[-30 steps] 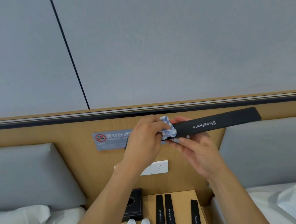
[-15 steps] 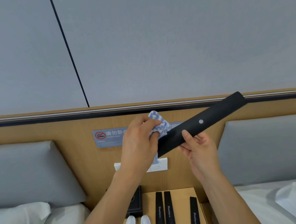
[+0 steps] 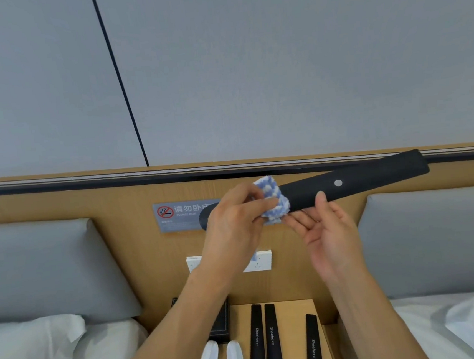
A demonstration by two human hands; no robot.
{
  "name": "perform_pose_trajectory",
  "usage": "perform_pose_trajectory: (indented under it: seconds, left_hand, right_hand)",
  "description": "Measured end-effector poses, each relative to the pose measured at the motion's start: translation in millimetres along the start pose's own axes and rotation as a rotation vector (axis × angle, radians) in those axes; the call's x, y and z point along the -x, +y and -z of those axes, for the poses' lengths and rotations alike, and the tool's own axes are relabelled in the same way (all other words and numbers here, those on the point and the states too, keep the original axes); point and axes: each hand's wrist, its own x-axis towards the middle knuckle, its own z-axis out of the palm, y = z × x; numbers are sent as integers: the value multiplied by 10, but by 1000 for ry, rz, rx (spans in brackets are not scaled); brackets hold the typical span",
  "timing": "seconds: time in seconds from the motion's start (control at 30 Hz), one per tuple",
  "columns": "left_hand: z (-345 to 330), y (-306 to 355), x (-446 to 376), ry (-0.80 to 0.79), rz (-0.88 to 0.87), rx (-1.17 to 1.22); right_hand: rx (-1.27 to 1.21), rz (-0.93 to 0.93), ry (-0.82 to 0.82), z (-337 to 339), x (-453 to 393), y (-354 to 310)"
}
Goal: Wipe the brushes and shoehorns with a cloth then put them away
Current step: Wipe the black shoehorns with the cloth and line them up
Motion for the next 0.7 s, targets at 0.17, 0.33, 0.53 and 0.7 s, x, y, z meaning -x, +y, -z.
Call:
perform_pose_trajectory:
  seconds: [0.17,0.33,0.53,0.7]
  left_hand:
    - [139,-388,202,-8,58,3]
    - [235,-602,310,-19,76,1]
    - [222,-621,334,-68,48,-2]
    - [56,-394,253,-116,4,71]
  right_hand:
    - [-22,-9,14,119,-62,-139]
    - [-34,-30,25,127,-89,-141]
    - [-9,-76,66,112,-120,-132]
    - [258,-102,13,-28,-111,-80]
